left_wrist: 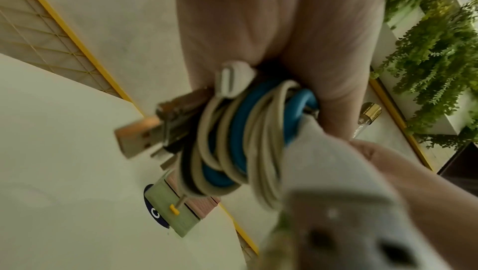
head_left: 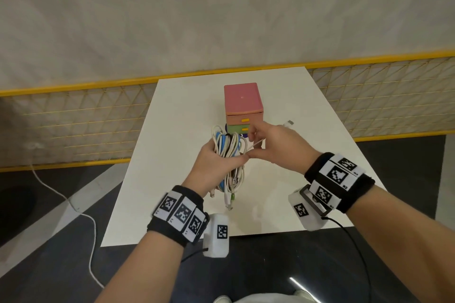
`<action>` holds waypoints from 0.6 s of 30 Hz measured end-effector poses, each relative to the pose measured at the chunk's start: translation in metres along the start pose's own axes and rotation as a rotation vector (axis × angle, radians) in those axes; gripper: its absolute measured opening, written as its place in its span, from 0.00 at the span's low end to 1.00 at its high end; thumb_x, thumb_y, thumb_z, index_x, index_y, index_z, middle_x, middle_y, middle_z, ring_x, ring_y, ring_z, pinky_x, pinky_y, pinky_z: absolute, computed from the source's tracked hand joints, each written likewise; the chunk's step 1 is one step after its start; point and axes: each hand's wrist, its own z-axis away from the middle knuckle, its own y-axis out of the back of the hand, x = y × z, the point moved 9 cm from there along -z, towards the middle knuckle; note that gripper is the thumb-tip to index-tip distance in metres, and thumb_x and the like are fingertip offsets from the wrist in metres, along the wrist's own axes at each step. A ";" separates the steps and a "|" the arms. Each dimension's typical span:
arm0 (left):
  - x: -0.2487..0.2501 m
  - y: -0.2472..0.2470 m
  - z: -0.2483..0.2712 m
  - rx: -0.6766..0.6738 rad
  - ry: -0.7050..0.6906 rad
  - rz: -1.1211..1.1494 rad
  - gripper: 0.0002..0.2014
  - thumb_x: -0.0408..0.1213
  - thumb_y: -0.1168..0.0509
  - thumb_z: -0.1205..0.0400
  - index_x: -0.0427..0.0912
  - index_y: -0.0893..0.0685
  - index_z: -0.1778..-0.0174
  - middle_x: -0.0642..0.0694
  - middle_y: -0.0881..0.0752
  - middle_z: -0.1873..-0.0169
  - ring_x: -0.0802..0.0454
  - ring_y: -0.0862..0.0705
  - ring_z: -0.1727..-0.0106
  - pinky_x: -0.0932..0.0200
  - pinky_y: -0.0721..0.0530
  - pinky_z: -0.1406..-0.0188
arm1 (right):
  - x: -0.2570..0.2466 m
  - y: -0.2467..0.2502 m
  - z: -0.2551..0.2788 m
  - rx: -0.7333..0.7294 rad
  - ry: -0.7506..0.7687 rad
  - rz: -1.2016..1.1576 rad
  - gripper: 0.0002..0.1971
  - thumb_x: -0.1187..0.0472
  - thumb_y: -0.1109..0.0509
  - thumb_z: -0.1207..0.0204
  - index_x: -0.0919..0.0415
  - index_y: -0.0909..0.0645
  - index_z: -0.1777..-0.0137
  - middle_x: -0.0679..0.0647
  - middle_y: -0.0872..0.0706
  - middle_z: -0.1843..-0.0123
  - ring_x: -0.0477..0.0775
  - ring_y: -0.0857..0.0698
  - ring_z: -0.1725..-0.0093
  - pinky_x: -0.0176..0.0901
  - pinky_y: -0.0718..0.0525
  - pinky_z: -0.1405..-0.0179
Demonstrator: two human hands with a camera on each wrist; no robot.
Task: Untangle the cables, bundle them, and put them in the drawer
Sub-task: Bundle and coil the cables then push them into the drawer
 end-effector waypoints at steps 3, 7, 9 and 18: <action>0.001 -0.002 0.001 -0.006 -0.005 0.014 0.16 0.33 0.21 0.28 0.41 0.14 0.46 0.51 0.10 0.63 0.59 0.12 0.63 0.68 0.16 0.65 | 0.006 -0.001 0.004 -0.020 -0.037 -0.064 0.14 0.47 0.25 0.29 0.51 0.23 0.50 0.45 0.13 0.54 0.28 0.20 0.67 0.35 0.28 0.66; 0.010 -0.007 0.000 -0.007 -0.061 -0.005 0.16 0.33 0.21 0.28 0.43 0.14 0.45 0.49 0.08 0.60 0.58 0.10 0.59 0.68 0.14 0.62 | 0.013 -0.007 0.008 -0.106 -0.018 0.089 0.16 0.44 0.35 0.22 0.49 0.19 0.39 0.42 0.16 0.40 0.39 0.20 0.62 0.35 0.28 0.62; 0.009 -0.006 -0.002 0.025 -0.062 -0.010 0.16 0.32 0.22 0.28 0.42 0.14 0.46 0.45 0.09 0.59 0.53 0.10 0.58 0.66 0.13 0.62 | 0.018 -0.002 0.010 -0.067 0.020 0.239 0.14 0.46 0.34 0.21 0.48 0.17 0.39 0.43 0.20 0.35 0.47 0.21 0.47 0.41 0.25 0.52; 0.007 -0.012 -0.011 -0.003 -0.081 -0.022 0.13 0.30 0.23 0.27 0.43 0.16 0.49 0.46 0.10 0.61 0.54 0.11 0.60 0.65 0.12 0.60 | 0.060 -0.002 0.014 0.147 -0.355 -0.544 0.06 0.67 0.33 0.20 0.67 0.15 0.53 0.60 0.10 0.61 0.50 0.13 0.69 0.39 0.14 0.67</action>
